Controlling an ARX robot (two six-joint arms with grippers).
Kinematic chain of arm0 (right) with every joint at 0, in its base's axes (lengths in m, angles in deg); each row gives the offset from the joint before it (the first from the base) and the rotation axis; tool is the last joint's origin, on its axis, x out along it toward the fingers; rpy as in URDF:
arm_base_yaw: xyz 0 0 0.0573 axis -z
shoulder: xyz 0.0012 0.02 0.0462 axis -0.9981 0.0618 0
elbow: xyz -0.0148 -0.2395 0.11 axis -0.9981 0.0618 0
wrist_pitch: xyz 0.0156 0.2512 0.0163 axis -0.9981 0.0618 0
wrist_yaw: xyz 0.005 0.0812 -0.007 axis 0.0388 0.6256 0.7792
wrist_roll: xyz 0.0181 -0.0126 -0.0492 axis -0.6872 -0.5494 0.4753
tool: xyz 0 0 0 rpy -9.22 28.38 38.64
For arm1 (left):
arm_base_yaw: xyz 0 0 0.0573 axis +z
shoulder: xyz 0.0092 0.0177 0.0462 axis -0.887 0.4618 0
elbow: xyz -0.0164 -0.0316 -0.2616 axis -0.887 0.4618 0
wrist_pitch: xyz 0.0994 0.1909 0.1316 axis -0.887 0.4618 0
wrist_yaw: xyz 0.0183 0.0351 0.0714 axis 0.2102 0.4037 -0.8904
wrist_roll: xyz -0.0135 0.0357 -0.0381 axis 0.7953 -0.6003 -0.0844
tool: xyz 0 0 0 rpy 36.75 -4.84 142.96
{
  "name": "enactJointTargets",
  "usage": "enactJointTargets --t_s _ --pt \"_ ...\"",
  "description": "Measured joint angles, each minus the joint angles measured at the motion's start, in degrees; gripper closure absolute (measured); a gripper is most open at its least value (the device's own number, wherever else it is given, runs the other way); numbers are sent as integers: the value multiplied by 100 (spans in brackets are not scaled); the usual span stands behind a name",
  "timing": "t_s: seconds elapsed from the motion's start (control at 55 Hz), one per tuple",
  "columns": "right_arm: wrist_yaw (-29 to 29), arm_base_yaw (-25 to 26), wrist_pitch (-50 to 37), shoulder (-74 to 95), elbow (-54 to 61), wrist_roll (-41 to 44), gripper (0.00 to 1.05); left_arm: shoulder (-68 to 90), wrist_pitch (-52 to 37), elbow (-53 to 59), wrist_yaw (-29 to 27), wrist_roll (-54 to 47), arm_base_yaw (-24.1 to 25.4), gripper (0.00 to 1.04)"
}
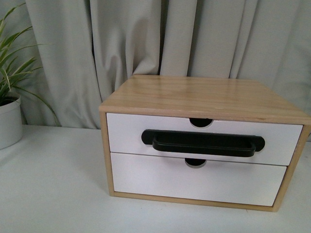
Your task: Pull drawer
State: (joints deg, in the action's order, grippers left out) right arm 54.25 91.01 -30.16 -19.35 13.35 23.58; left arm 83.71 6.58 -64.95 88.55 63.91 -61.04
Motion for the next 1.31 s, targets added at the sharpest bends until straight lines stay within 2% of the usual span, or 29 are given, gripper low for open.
enactJointTargets --t_s 0.109,0.182,0.236,0.291,0.491,0.745,0.982,1.127,1.309 --pt "621 254 -323 780 -310 380 9 732 -380 -9 461 -245 -243 6" --pt "914 264 -345 1508 -647 955 9 1453 -793 -103 730 -557 -424 6" --pt "1086 199 -212 2232 -990 1620 9 2332 -1362 -350 907 -962 -605 6" --pt "1207 105 15 2789 -1287 2293 9 3226 -1561 -743 1202 -1438 -745 6" --pt "1357 -144 511 3818 -2048 3722 9 5132 -1217 -1849 1587 -2918 -1029 6" --pt "1547 -503 686 4315 -2487 4935 9 6341 -352 -2992 1473 -4712 -1589 6" --pt "1499 -804 415 5016 -2732 5545 9 7073 304 -3912 1261 -5816 -2341 6" --pt "1451 -962 66 5751 -2903 5831 9 7851 407 -4588 1008 -6247 -2715 6" --pt "1504 -975 -402 6314 -3034 5845 9 8273 476 -5108 780 -6443 -2942 6"
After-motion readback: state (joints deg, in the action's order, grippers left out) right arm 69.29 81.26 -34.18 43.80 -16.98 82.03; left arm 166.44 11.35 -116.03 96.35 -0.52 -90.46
